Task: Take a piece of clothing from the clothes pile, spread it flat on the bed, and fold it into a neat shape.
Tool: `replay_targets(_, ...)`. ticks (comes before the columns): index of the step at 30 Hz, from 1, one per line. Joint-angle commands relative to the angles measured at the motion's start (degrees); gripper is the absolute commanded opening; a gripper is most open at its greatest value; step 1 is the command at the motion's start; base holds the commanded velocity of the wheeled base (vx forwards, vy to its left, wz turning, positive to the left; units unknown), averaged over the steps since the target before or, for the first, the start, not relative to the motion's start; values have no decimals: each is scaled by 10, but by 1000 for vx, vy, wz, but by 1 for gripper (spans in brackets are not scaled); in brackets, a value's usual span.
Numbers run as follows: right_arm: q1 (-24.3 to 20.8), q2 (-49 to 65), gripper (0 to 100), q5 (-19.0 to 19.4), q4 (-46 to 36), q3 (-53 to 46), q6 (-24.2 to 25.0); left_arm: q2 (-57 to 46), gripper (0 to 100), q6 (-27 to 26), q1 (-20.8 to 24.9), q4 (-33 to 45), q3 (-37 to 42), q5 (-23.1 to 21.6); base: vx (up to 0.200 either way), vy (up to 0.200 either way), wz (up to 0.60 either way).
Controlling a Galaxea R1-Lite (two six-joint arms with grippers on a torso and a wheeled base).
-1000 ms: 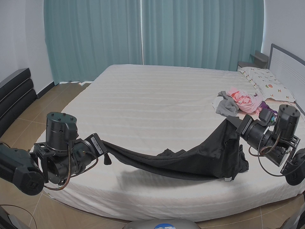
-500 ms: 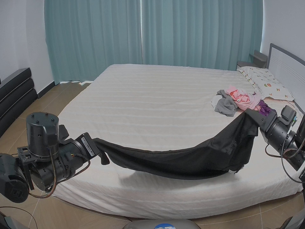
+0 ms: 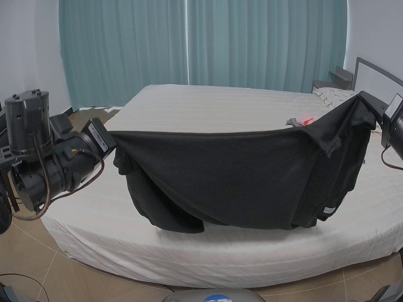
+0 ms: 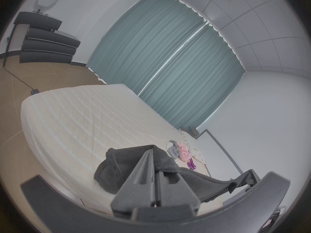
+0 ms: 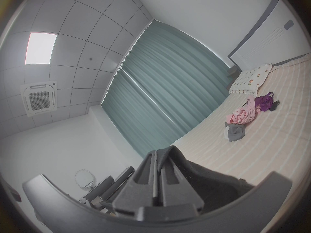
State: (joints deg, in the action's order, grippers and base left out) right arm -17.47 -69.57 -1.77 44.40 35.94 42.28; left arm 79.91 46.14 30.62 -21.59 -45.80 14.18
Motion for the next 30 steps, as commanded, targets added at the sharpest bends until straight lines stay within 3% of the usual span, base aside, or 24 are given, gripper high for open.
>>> replay_targets(1, 30, -91, 0, 2, -4, 46, 2, 80, 0, 0, -29, 23, -86, -15, 0, 0, 0)
replay_targets(5, 49, -196, 0, -1, 3, 100, 2, 155, 0, 4, -46, 39, -148, -53, 200, 0, 0)
replay_targets(9, 66, -269, 0, -2, 12, 158, 1, 217, 0, 2, -56, 40, -202, -56, 200, 0, 0)
replay_targets(22, 49, -433, 0, -2, 55, 220, -3, 387, 0, 0, -101, 50, -309, -57, 200, 0, 0)
replay_targets(30, 45, -515, 0, -39, 87, 264, -2, 470, 0, 4, -105, 50, -359, -56, 0, 0, 0)
